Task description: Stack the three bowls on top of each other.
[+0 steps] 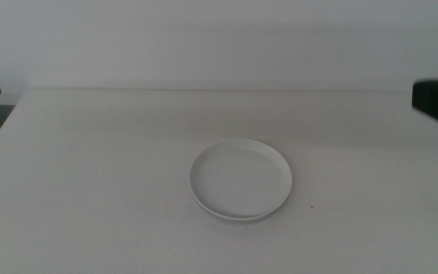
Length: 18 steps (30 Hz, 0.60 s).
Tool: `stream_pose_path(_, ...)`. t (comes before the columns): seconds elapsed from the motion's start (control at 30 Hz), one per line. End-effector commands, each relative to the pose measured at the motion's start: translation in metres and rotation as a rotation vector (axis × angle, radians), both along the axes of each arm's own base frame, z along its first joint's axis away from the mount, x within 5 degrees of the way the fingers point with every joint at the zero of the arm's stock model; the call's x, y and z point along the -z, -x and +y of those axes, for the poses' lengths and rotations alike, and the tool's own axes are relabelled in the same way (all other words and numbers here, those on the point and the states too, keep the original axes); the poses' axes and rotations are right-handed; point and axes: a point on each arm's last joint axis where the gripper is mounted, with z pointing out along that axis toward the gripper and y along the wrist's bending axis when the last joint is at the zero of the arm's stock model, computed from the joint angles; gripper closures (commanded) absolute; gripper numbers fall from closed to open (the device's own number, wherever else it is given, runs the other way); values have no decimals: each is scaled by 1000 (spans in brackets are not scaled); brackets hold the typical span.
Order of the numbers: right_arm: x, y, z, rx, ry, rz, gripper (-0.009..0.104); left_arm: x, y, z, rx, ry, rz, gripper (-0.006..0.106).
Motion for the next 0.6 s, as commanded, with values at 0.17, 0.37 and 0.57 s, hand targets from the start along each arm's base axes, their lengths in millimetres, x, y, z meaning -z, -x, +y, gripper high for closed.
stream_pose_path(0.17, 44, -2, -18, 144, 75, -95, 2, 25, 26, -3, -1, -16, -49, 7)
stream_pose_path(0.37, 103, 30, -51, 345, 172, -115, 2, 73, 69, -15, 93, -72, -233, 7)
stream_pose_path(0.57, 165, 56, -67, 525, 159, -203, 2, 117, 108, -15, 110, -62, -318, 7)
